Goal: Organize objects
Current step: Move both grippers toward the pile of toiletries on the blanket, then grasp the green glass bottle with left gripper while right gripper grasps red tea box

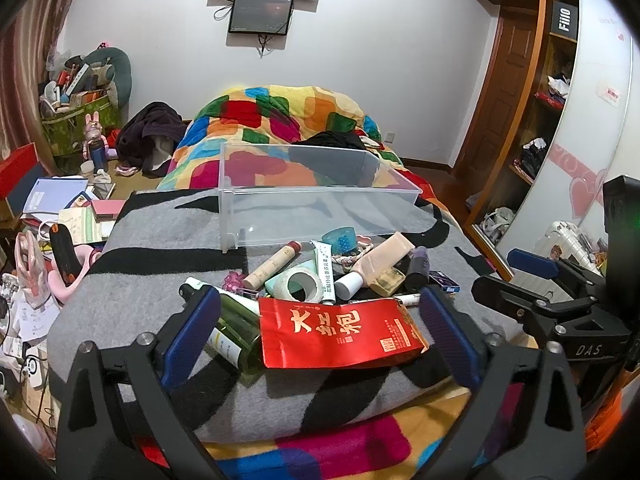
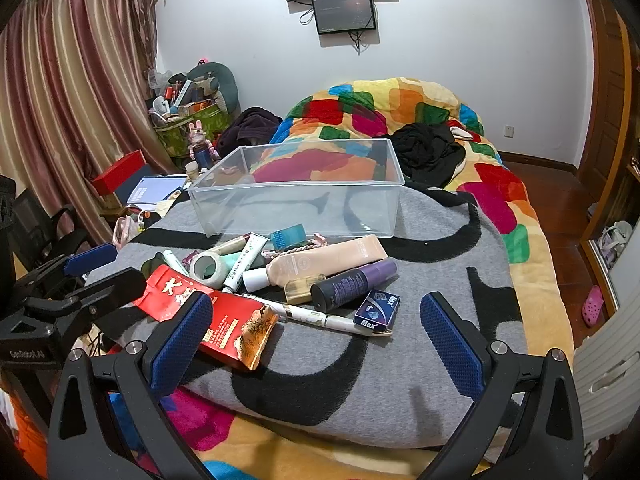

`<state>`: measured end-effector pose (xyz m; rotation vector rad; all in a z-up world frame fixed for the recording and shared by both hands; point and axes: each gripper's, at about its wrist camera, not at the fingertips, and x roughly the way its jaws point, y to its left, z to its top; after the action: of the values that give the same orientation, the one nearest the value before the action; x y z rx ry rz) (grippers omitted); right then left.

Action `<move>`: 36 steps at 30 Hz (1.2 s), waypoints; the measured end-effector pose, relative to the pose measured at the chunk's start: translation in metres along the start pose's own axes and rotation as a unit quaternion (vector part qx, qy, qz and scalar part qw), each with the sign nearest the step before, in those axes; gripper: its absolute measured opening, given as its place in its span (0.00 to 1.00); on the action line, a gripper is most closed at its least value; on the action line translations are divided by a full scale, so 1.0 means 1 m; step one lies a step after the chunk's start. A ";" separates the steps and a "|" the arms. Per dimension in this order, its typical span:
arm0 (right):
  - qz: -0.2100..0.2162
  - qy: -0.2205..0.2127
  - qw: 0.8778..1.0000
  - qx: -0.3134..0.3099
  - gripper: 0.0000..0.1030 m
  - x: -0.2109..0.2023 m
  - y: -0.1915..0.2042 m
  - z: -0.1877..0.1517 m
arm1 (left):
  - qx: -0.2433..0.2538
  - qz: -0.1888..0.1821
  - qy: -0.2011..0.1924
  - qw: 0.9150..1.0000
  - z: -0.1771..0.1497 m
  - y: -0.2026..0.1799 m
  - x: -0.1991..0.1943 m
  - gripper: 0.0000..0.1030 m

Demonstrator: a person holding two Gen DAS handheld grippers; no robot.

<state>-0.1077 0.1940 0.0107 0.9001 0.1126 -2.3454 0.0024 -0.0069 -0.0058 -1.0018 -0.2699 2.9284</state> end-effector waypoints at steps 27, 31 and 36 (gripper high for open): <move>0.043 0.069 0.994 -0.072 0.99 0.053 0.039 -0.023 | -0.101 0.032 0.068 0.992 -0.028 0.077 0.027 0.82; 0.041 0.071 0.992 -0.098 0.97 0.061 0.042 -0.020 | -0.093 0.029 0.075 0.992 -0.024 0.075 0.038 0.82; 0.063 0.086 0.986 -0.131 0.94 0.074 0.044 -0.015 | -0.101 0.026 0.092 0.990 -0.020 0.077 0.053 0.82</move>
<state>-0.1166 0.1247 -0.0411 0.9460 0.4118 -2.0740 -0.0257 -0.0752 -0.0672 -1.3139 -0.5492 2.8720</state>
